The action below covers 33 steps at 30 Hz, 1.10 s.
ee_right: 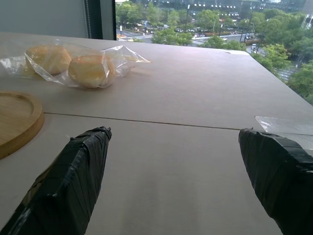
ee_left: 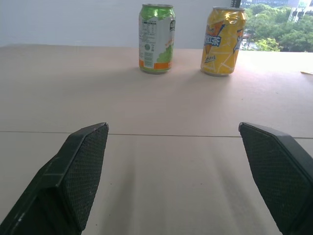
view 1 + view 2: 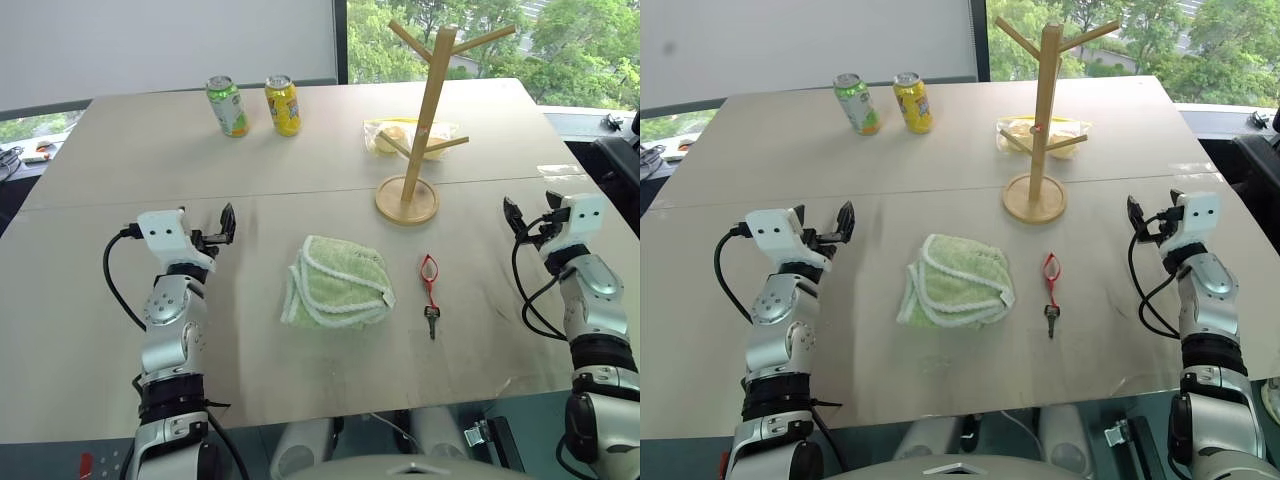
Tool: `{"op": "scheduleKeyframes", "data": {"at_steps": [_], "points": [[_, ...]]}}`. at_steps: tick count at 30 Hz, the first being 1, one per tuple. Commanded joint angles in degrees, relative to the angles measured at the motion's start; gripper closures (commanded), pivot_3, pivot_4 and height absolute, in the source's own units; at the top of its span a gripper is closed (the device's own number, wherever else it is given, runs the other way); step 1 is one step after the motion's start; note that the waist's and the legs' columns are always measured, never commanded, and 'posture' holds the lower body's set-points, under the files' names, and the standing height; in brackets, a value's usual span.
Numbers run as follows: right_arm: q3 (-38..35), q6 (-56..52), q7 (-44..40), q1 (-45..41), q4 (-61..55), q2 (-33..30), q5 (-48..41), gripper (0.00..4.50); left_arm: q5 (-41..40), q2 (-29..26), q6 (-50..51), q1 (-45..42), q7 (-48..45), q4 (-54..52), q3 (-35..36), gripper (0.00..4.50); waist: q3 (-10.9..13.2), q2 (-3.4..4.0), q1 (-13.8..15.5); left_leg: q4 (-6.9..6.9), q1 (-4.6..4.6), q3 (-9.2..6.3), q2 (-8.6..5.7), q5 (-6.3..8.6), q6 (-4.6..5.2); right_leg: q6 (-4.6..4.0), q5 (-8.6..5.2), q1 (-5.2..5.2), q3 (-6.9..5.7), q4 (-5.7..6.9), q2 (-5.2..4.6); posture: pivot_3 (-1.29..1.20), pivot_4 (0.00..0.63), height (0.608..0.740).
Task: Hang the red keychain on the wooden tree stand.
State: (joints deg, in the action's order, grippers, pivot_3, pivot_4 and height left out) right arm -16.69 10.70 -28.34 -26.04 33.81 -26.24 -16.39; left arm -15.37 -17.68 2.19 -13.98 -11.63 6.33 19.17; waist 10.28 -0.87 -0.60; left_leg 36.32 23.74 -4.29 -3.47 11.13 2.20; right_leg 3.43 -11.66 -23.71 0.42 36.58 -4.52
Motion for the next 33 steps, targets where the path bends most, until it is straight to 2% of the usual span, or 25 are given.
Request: {"op": "scheduleKeyframes", "data": {"at_steps": [1,24,28,33], "points": [[-1.5,1.3,-0.2,-0.3,-1.6,-1.0,-0.7,0.00,-0.2,-0.7,-0.8,-0.2,-0.3,-0.5,0.6,0.07,0.0,0.00,0.0,0.00,0.00,0.00,0.00,0.00,0.00,0.00,0.00,0.00,0.00,0.00,0.00,0.00,0.150,0.740],[-1.8,1.5,-1.0,-0.1,-0.8,-1.1,-1.3,0.00,-0.3,-0.7,-0.6,-0.1,-0.5,-0.3,0.6,0.07,0.0,0.00,0.0,0.00,0.00,0.00,0.00,0.00,0.00,0.00,0.00,0.00,0.00,0.00,0.00,0.00,0.150,0.740],[-1.1,1.3,-10.3,3.0,-5.0,-3.0,-4.3,0.00,-0.5,-0.5,0.5,-0.3,-0.4,-1.4,0.2,0.07,0.0,0.00,0.2,0.00,0.00,0.00,0.00,0.00,0.00,0.00,0.00,0.00,-0.01,0.00,0.00,0.00,0.150,0.740],[2.6,-8.3,-35.0,15.7,-20.5,-11.3,-13.5,0.00,-3.8,0.3,7.2,-2.8,-1.3,-4.3,-1.2,0.07,0.0,0.01,0.7,0.00,0.05,-0.03,-0.02,0.01,0.02,0.02,0.00,0.02,-0.04,-0.06,-0.03,0.00,0.150,0.740]]}}
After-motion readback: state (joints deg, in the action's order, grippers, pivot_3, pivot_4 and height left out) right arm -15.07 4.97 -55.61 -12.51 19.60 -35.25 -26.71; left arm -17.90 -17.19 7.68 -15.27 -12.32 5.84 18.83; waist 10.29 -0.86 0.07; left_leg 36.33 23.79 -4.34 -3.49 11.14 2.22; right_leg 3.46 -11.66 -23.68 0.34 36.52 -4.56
